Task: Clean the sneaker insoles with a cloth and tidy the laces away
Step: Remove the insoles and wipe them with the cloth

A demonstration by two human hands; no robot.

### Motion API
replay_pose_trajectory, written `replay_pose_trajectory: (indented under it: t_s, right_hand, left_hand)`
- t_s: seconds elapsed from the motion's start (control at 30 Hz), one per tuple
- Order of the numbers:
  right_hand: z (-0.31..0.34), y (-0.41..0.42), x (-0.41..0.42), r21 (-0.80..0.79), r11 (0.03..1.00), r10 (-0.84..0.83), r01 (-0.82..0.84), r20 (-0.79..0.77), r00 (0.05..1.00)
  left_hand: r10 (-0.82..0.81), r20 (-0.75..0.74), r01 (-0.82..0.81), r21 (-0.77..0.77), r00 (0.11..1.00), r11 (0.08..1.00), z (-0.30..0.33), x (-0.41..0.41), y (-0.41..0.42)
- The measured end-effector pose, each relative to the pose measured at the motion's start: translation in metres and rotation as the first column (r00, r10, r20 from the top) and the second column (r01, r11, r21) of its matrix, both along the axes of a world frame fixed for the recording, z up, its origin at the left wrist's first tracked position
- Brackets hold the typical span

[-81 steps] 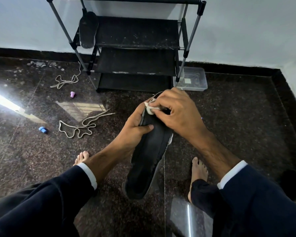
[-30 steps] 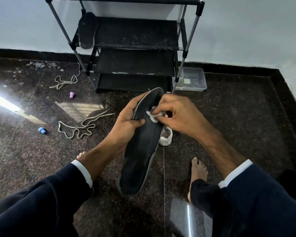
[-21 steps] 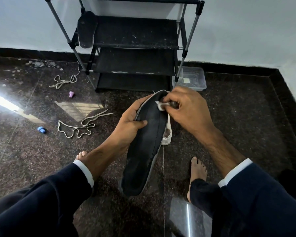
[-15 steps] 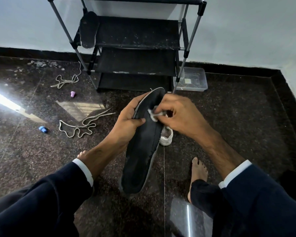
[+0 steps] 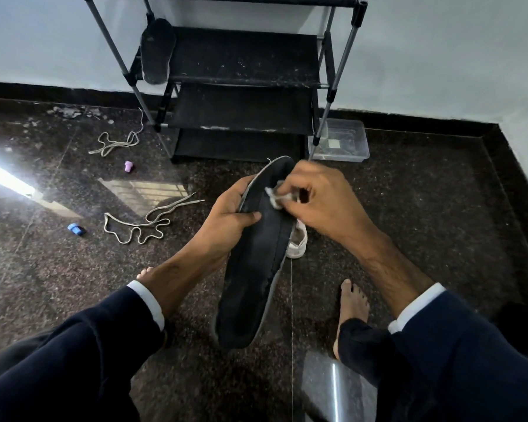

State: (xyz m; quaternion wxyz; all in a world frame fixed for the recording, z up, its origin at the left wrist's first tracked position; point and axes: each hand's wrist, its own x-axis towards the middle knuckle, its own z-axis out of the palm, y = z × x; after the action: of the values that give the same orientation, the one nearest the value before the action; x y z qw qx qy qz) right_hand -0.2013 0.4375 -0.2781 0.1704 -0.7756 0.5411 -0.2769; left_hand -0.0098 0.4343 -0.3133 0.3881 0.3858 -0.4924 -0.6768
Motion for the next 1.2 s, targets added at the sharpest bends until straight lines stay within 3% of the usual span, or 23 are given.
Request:
replay_pose_trajectory:
  t_s: [0.07, 0.13, 0.27, 0.37, 0.43, 0.5, 0.6, 0.73, 0.87, 0.93, 1.07, 1.13, 1.2]
  right_hand:
    - [-0.001, 0.002, 0.006, 0.126, 0.979, 0.157, -0.158, 0.016, 0.987]
    - [0.000, 0.001, 0.006, 0.160, 0.967, 0.203, -0.200, -0.001, 0.979]
    - [0.003, 0.000, -0.005, -0.045, 0.999, -0.009, 0.005, -0.104, 0.995]
    - [0.002, 0.001, -0.005, -0.145, 0.980, -0.145, 0.134, -0.068, 0.987]
    - [0.001, 0.000, -0.001, -0.078, 0.994, -0.081, 0.080, -0.012, 0.997]
    - [0.001, 0.002, 0.006, 0.059, 0.995, 0.081, -0.082, 0.025, 0.996]
    - [0.000, 0.004, 0.012, 0.149, 0.967, 0.215, -0.208, -0.031, 0.976]
    - [0.002, 0.003, 0.004, -0.059, 0.998, 0.030, -0.038, -0.131, 0.991]
    - [0.003, -0.001, -0.005, -0.150, 0.973, -0.185, 0.176, -0.052, 0.981]
    - [0.000, -0.002, -0.005, -0.118, 0.984, -0.138, 0.135, -0.016, 0.990]
    - [-0.002, 0.002, 0.006, 0.060, 0.985, 0.163, -0.161, -0.040, 0.986]
    - [0.000, 0.002, 0.006, 0.064, 0.982, 0.181, -0.176, -0.085, 0.980]
    - [0.002, 0.002, 0.002, -0.010, 0.996, 0.091, -0.093, -0.125, 0.988]
  left_hand:
    - [0.011, 0.032, -0.010, -0.015, 0.999, 1.000, 0.000, 0.003, -0.002]
    - [0.010, 0.054, -0.009, -0.016, 0.999, 1.000, -0.002, 0.003, -0.001]
    - [-0.031, 0.048, 0.032, -0.007, 0.998, 0.999, -0.006, -0.004, 0.004]
    - [-0.044, 0.019, 0.045, -0.019, 0.999, 0.999, -0.004, -0.006, 0.005]
    - [-0.020, -0.013, 0.020, -0.009, 1.000, 1.000, -0.002, -0.003, 0.002]
    - [0.000, -0.028, 0.000, 0.000, 1.000, 1.000, -0.003, 0.001, -0.001]
    - [-0.001, -0.019, 0.001, 0.012, 1.000, 1.000, -0.006, 0.004, -0.003]
    - [-0.015, -0.069, 0.020, 0.071, 0.997, 0.997, -0.004, -0.002, 0.003]
    - [-0.069, -0.120, 0.081, 0.094, 0.990, 0.992, -0.003, -0.006, 0.008]
    - [-0.053, -0.144, 0.068, 0.104, 0.988, 0.992, -0.002, -0.005, 0.006]
    - [0.009, -0.143, 0.009, 0.123, 0.990, 0.992, -0.002, 0.002, 0.001]
    - [-0.003, -0.129, 0.018, 0.121, 0.992, 0.993, -0.001, 0.002, 0.003]
    - [-0.031, -0.125, 0.045, 0.113, 0.992, 0.993, 0.000, 0.000, 0.004]
